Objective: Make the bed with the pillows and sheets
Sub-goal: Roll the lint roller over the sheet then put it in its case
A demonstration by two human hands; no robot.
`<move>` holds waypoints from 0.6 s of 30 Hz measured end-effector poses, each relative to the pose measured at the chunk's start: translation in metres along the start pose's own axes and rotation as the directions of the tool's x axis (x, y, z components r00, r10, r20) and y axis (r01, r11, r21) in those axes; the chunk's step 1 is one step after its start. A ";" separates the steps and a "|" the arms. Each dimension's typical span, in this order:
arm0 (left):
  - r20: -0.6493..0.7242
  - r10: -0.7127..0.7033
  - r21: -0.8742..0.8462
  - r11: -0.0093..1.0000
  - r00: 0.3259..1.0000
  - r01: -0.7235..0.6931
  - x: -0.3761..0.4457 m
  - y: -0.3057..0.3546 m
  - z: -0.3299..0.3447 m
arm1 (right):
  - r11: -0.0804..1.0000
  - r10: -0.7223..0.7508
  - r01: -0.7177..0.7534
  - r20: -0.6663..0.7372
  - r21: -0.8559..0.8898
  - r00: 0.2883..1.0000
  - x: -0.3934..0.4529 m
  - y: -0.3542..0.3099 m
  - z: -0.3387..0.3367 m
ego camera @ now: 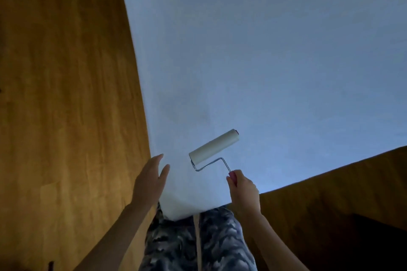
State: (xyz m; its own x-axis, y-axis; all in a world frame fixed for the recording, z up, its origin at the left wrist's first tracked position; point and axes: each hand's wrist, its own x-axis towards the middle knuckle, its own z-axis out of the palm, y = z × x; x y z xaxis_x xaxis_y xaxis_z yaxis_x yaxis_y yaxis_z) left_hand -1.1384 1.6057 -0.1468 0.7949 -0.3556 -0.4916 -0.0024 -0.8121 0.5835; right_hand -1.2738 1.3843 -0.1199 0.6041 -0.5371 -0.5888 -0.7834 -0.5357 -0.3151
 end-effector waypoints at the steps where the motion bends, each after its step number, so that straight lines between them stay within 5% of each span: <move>1: -0.005 -0.010 0.015 1.000 1.000 0.010 0.007 -0.011 0.009 | 1.000 0.012 -0.012 -0.006 -0.002 1.000 0.010 0.002 0.007; 10: -0.036 0.113 0.286 0.953 0.993 -0.098 0.098 -0.063 0.084 | 1.000 -0.018 0.018 -0.098 0.003 0.995 0.134 0.015 0.052; 18: -0.224 0.281 0.431 0.887 0.933 -0.164 0.191 -0.075 0.121 | 0.985 -0.170 0.169 -0.213 -0.022 0.962 0.248 -0.027 0.058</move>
State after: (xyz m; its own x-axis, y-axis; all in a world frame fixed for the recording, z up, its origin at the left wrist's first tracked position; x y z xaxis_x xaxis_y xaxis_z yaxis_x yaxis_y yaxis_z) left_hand -1.0599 1.5431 -0.3622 0.8769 -0.4567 -0.1500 -0.3939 -0.8616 0.3203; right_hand -1.1115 1.3034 -0.3003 0.7455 -0.5648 -0.3540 -0.6665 -0.6331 -0.3937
